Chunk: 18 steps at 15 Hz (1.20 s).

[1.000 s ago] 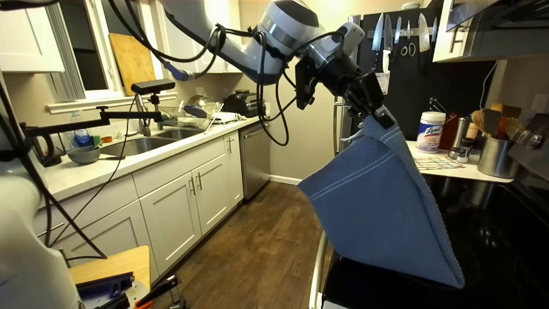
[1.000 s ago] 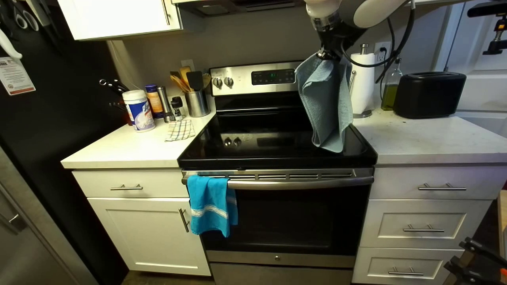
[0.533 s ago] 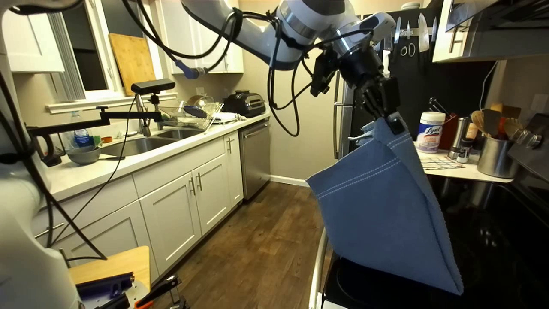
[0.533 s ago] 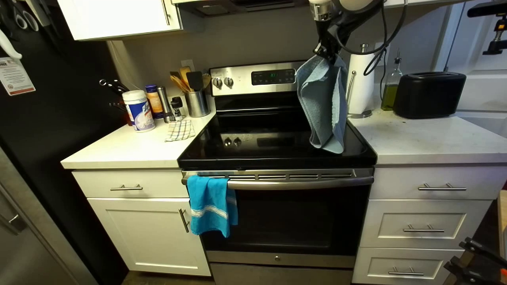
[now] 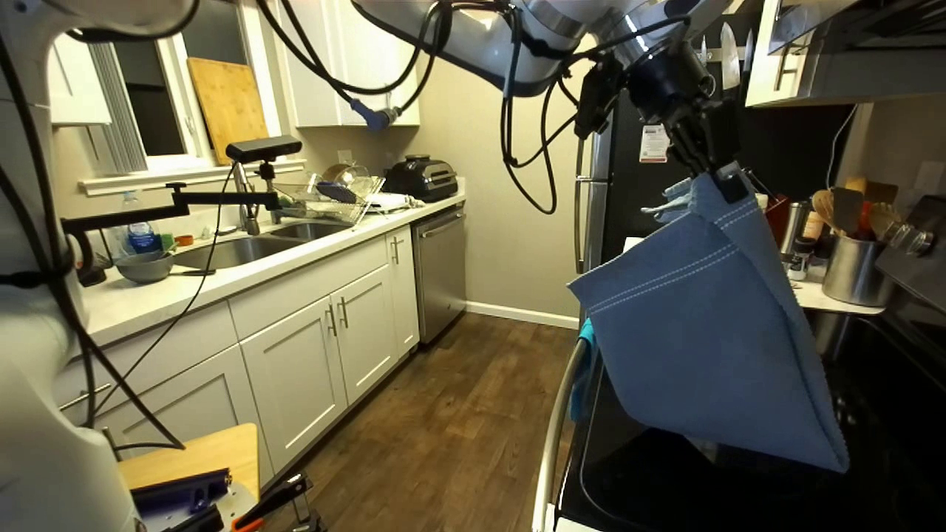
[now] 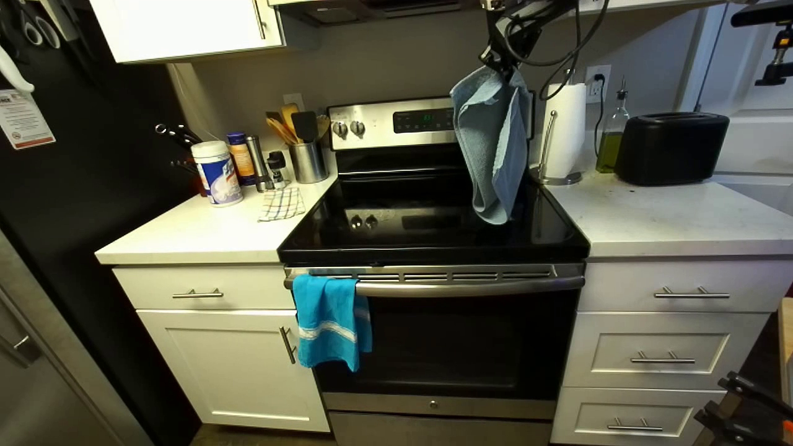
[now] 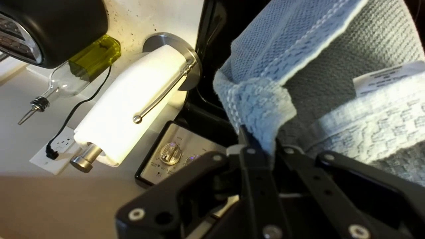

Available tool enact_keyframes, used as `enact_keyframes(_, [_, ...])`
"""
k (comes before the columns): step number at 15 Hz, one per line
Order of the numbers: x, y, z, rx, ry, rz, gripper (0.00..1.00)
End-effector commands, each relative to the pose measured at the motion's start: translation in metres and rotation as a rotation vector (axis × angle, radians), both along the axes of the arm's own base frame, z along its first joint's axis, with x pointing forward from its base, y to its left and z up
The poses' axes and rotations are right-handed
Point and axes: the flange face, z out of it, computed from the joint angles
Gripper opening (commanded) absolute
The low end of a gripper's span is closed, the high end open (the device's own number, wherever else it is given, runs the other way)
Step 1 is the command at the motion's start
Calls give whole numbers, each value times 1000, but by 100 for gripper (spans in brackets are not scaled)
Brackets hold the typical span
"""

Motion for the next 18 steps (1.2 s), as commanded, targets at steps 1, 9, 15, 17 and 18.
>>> enact_keyframes(1, [6, -5, 23, 22, -144, -94, 2])
enact_keyframes(9, [1, 63, -45, -108, -198, -113, 34])
enact_keyframes(15, [-9, 104, -110, -121, -84, -37, 71])
enact_keyframes(17, [-11, 106, -119, -120, -61, -26, 84])
enact_keyframes(18, [-12, 107, -122, -122, -50, -21, 90])
